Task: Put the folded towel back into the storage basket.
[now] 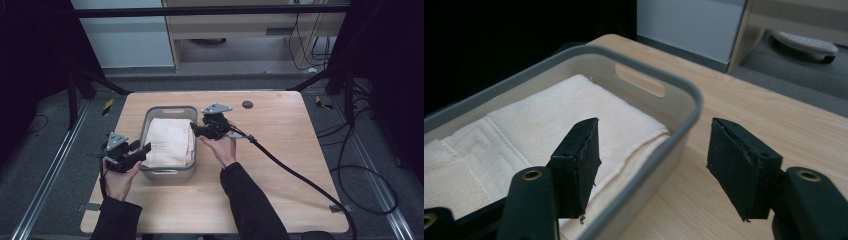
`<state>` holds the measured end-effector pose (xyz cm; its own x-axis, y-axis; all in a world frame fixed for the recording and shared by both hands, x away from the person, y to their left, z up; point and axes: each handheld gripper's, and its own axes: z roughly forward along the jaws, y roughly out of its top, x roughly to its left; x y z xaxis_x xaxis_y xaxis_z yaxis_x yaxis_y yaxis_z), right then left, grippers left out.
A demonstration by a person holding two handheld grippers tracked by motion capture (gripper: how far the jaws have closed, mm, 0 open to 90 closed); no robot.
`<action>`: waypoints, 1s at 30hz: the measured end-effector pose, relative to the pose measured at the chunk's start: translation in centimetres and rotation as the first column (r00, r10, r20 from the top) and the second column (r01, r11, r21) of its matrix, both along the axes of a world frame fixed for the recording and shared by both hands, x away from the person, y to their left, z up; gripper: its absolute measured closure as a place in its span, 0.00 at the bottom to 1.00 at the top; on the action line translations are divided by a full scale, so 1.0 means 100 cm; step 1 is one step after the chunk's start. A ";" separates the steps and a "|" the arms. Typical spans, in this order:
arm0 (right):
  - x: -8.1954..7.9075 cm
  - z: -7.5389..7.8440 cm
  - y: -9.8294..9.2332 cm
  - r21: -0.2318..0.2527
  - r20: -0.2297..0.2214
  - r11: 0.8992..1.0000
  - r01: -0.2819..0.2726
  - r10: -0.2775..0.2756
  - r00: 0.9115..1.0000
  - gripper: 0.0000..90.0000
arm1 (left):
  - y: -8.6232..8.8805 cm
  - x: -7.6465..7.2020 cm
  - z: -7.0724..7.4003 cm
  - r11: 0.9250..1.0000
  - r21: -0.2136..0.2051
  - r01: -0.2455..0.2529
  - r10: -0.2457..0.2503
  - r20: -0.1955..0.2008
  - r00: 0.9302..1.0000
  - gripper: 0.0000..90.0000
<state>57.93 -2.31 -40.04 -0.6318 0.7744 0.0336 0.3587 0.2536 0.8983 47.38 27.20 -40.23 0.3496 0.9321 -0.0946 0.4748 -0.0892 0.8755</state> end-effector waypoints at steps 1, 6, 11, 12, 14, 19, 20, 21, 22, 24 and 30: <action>-0.002 0.002 -0.005 0.004 0.003 1.000 0.007 -0.007 1.000 0.39 | -0.001 -0.001 0.000 1.000 0.003 0.004 -0.004 0.002 1.000 0.55; -0.017 0.010 -0.044 0.037 0.021 0.999 0.037 -0.038 0.999 0.28 | -0.005 -0.010 -0.003 0.999 0.047 0.016 -0.017 0.030 0.999 0.48; -0.032 0.010 -0.077 0.032 0.022 0.999 0.036 -0.036 0.999 0.20 | -0.004 -0.016 -0.005 0.999 0.041 0.020 -0.023 0.054 0.998 0.41; -0.035 0.009 -0.082 0.028 0.026 0.999 0.037 -0.038 0.999 0.20 | -0.004 -0.017 -0.005 0.999 0.042 0.025 -0.027 0.056 0.998 0.40; -0.044 0.006 -0.099 0.035 0.023 0.998 0.044 -0.045 0.999 0.18 | -0.005 -0.020 -0.007 0.998 0.045 0.032 -0.035 0.063 0.997 0.38; -0.065 -0.004 -0.135 0.060 0.010 0.995 0.076 -0.077 0.997 0.16 | -0.004 -0.030 -0.010 0.997 0.055 0.053 -0.058 0.081 0.995 0.33; -0.070 -0.008 -0.144 0.060 0.008 0.995 0.085 -0.085 0.996 0.16 | -0.004 -0.032 -0.011 0.997 0.056 0.054 -0.059 0.081 0.995 0.33; -0.073 -0.010 -0.150 0.056 0.001 0.995 0.088 -0.089 0.996 0.15 | -0.003 -0.034 -0.012 0.997 0.058 0.059 -0.064 0.080 0.995 0.32; -0.077 -0.013 -0.156 0.052 -0.003 0.994 0.096 -0.096 0.995 0.14 | -0.002 -0.036 -0.013 0.996 0.059 0.062 -0.067 0.080 0.995 0.31; -0.084 -0.019 -0.169 0.048 -0.010 0.993 0.112 -0.112 0.994 0.14 | 0.000 -0.039 -0.015 0.996 0.058 0.066 -0.070 0.081 0.994 0.31; -0.101 -0.037 -0.201 0.035 -0.028 0.987 0.156 -0.155 0.987 0.12 | 0.008 -0.047 -0.024 0.995 0.077 0.068 -0.076 0.106 0.992 0.25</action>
